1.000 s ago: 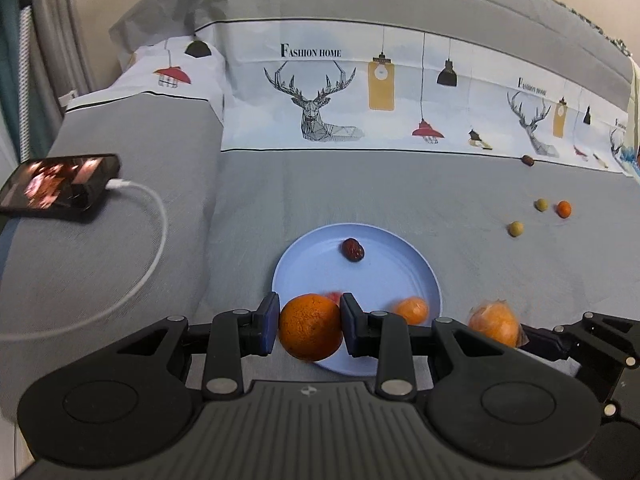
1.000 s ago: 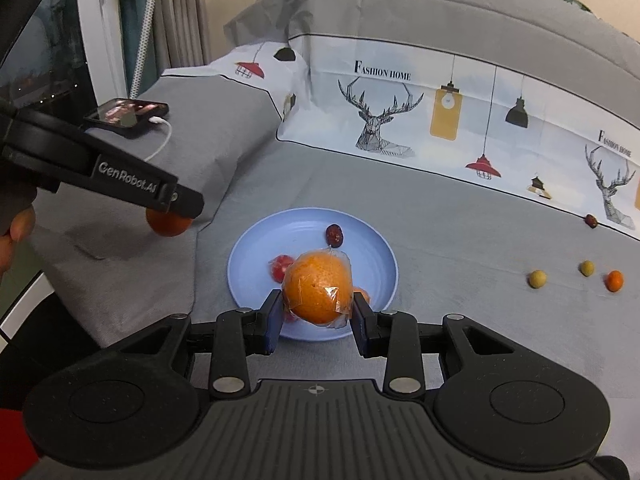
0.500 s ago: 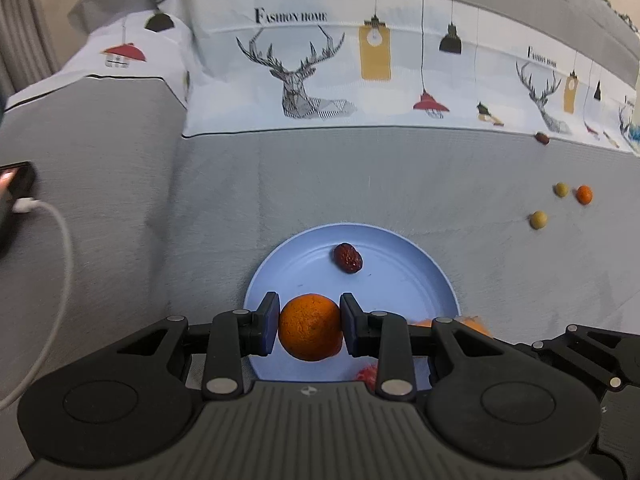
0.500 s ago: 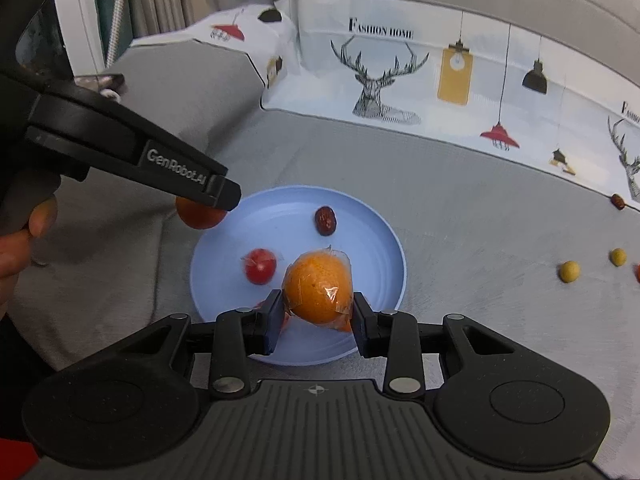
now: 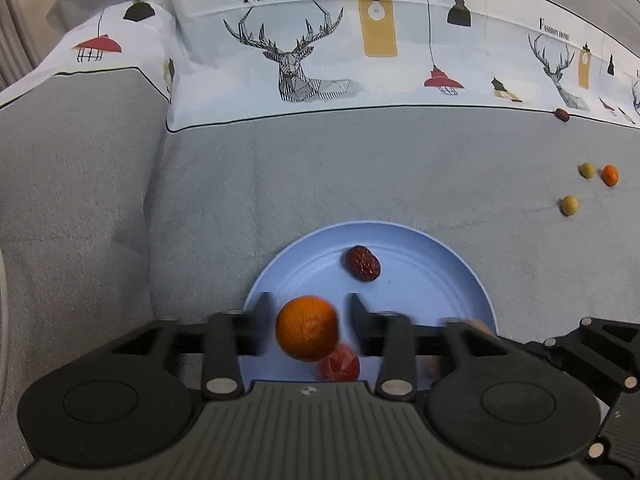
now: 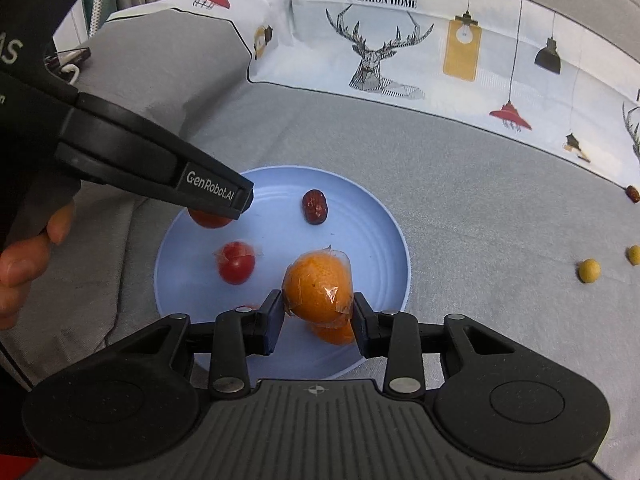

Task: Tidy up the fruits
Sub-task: 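Open both tools to drop the oranges onto the plate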

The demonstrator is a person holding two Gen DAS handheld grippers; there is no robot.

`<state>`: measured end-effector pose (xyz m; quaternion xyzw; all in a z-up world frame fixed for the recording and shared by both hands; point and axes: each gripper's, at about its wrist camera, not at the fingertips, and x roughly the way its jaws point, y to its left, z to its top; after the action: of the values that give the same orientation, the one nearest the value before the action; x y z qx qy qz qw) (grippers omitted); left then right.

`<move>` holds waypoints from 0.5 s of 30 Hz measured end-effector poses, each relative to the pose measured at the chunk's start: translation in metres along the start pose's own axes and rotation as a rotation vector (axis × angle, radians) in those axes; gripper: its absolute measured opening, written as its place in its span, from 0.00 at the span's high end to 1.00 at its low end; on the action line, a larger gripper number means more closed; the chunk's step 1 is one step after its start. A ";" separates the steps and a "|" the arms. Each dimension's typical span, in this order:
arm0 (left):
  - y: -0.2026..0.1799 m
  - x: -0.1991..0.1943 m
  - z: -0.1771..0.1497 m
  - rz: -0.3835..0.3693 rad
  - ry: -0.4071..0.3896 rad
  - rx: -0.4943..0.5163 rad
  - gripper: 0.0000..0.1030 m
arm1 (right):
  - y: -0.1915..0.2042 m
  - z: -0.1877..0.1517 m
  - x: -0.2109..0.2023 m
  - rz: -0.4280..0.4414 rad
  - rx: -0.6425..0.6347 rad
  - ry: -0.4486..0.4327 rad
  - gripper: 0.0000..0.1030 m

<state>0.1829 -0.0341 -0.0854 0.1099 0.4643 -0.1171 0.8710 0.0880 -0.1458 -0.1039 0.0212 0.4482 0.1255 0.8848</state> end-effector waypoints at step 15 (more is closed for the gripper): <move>-0.017 -0.084 -0.025 -0.027 -0.083 0.015 0.00 | -0.003 -0.024 -0.065 -0.041 0.101 -0.012 0.04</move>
<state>0.1131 -0.0345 -0.0304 0.1055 0.4282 -0.1367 0.8870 0.0327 -0.1659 -0.0672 0.0577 0.4490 0.0846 0.8876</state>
